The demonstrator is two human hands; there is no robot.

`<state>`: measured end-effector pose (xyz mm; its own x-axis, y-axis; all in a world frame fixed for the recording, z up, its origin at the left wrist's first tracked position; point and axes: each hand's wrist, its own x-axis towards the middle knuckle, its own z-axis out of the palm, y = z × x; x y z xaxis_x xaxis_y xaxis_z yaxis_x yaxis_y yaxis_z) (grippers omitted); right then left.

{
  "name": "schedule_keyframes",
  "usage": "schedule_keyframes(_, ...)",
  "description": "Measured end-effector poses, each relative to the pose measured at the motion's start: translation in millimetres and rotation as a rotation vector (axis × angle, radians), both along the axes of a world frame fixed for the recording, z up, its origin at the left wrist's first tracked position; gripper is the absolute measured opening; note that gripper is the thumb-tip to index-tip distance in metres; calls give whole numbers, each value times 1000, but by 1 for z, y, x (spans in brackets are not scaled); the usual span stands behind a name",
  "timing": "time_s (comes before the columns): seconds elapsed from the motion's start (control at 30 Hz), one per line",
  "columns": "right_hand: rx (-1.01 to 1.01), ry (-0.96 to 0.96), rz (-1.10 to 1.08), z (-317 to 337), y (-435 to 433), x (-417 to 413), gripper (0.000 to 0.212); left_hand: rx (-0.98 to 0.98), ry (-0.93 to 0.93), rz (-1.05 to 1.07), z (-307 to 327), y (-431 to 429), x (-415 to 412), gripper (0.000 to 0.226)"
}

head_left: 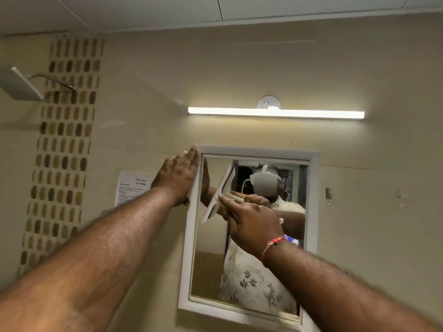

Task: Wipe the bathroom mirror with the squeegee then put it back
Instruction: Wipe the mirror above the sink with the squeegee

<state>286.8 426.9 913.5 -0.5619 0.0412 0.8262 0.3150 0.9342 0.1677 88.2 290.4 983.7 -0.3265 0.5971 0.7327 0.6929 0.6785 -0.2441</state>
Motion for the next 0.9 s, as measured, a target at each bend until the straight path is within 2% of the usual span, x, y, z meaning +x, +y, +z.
schedule_keyframes(0.17,225,-76,-59,35,13,-22,51,63,1,-59,19,3,-13,150)
schedule_keyframes(0.33,281,-65,-87,52,12,-44,53,83,12,-69,26,10,-23,143)
schedule_keyframes(0.37,232,-6,-49,51,7,-47,53,95,23,-73,26,12,-24,137)
schedule_keyframes(0.43,-24,152,77,46,-7,-53,53,111,67,-64,30,15,-28,121)
schedule_keyframes(0.53,-497,259,163,25,-26,-64,45,107,68,-57,35,15,-30,124)
schedule_keyframes(0.63,-744,360,231,3,-32,-68,28,90,52,-66,40,15,-34,120)
schedule_keyframes(0.7,-811,440,283,-5,-32,-64,18,75,47,-71,42,15,-36,128)
schedule_keyframes(0.8,-941,573,355,-6,-25,-57,7,45,3,-79,44,13,-33,156)
schedule_keyframes(0.9,-1276,594,627,8,-31,-54,14,51,-12,-96,43,12,-33,161)
